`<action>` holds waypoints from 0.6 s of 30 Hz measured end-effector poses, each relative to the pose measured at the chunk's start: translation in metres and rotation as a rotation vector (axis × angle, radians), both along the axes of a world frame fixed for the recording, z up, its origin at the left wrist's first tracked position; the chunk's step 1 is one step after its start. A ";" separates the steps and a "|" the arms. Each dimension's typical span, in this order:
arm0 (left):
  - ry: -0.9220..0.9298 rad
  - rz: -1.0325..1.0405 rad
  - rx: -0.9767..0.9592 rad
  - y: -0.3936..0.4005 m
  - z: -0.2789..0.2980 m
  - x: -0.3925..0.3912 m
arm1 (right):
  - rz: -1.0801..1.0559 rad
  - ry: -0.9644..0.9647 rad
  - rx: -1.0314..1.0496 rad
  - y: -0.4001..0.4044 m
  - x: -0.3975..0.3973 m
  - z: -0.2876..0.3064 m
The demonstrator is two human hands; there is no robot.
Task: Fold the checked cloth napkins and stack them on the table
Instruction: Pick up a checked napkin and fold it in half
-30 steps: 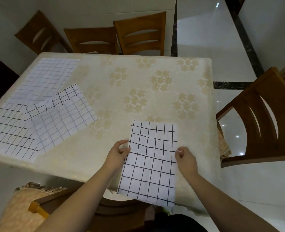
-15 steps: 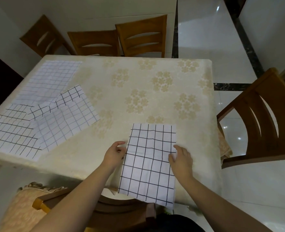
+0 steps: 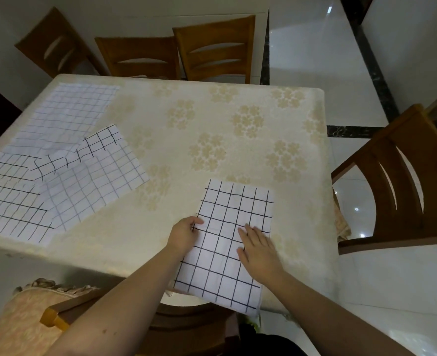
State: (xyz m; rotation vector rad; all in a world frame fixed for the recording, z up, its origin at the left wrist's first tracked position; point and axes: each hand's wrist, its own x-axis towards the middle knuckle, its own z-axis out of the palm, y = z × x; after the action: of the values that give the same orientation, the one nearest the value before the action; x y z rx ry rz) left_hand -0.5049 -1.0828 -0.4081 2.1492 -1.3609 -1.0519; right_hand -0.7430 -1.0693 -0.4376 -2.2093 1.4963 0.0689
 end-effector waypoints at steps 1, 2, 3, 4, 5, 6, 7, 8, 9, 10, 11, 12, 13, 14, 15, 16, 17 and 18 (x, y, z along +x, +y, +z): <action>-0.029 -0.031 -0.007 -0.006 0.000 0.001 | -0.008 -0.010 0.010 -0.002 0.001 0.001; -0.051 -0.054 -0.012 -0.013 -0.001 0.003 | -0.016 -0.022 0.016 -0.004 0.002 0.002; -0.067 -0.067 -0.021 -0.019 -0.002 0.004 | -0.019 -0.033 0.014 -0.006 0.004 0.004; -0.096 -0.071 -0.035 -0.024 -0.003 0.006 | -0.013 -0.041 0.008 -0.009 0.005 0.005; -0.157 -0.078 -0.061 -0.026 -0.003 0.007 | -0.005 -0.045 -0.002 -0.012 0.007 0.006; -0.233 -0.089 -0.100 -0.026 -0.004 0.008 | 0.002 -0.052 -0.022 -0.015 0.010 0.006; -0.297 -0.107 -0.153 -0.022 -0.005 0.008 | 0.013 -0.058 -0.061 -0.018 0.013 0.004; -0.341 -0.127 -0.205 -0.015 -0.006 0.007 | 0.029 -0.061 -0.106 -0.021 0.015 0.003; -0.379 -0.148 -0.243 -0.004 -0.009 0.006 | 0.048 -0.063 -0.142 -0.023 0.019 0.002; -0.421 -0.170 -0.264 0.009 -0.013 0.003 | 0.075 -0.063 -0.159 -0.025 0.023 0.002; -0.461 -0.192 -0.265 0.024 -0.017 0.000 | 0.111 -0.068 -0.167 -0.028 0.028 0.002; -0.494 -0.216 -0.256 0.039 -0.022 -0.003 | 0.158 -0.076 -0.178 -0.030 0.033 0.001; -0.522 -0.233 -0.237 0.053 -0.026 -0.006 | 0.215 -0.090 -0.187 -0.032 0.040 0.002; -0.541 -0.239 -0.211 0.066 -0.031 -0.006 | 0.277 -0.102 -0.197 -0.033 0.046 0.001; -0.557 -0.232 -0.186 0.077 -0.035 -0.006 | 0.335 -0.097 -0.196 -0.035 0.053 0.000; -0.570 -0.221 -0.163 0.085 -0.038 -0.005 | 0.380 -0.075 -0.190 -0.036 0.059 -0.002; -0.579 -0.212 -0.140 0.091 -0.040 -0.004 | 0.417 -0.052 -0.173 -0.036 0.065 -0.003; -0.586 -0.212 -0.119 0.095 -0.041 -0.003 | 0.449 -0.036 -0.156 -0.037 0.071 -0.005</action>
State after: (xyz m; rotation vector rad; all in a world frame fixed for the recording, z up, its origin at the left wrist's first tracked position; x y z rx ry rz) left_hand -0.5075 -0.9874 -0.4492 2.3575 -1.8840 -0.3878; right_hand -0.6718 -1.1059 -0.4429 -2.6201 0.9905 0.0571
